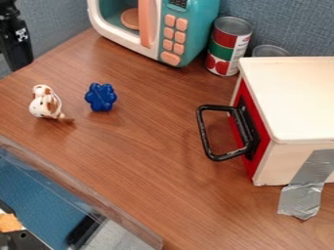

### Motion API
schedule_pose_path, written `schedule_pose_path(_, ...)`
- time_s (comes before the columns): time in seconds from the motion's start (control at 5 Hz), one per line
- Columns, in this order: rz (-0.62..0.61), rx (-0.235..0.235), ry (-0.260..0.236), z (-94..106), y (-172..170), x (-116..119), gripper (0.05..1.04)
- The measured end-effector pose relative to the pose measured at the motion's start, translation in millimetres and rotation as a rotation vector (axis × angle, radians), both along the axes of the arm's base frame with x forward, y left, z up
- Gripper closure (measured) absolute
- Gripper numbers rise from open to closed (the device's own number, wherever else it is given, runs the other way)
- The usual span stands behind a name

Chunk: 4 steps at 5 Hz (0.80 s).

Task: Open the drawer

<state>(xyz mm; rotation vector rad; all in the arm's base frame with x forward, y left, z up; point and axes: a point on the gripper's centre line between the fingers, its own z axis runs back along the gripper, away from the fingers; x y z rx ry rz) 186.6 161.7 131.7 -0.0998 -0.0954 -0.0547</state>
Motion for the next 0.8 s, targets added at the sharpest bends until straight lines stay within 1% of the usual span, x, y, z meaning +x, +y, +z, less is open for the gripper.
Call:
schedule_pose_path(0.2, 0.020, -0.031, 0.007, -9.1, -5, 0, 0.084)
schedule_pose_path(0.4, 0.160, -0.086, -0.086, -21.9, -37, 6, 0.084)
schedule_pose_path(0.6, 0.386, -0.053, -0.160, -30.7, -67, 12, 0.084)
schedule_pose_path(0.8, 0.432, -0.058, -0.188, -46.2, -104, 27, 0.084)
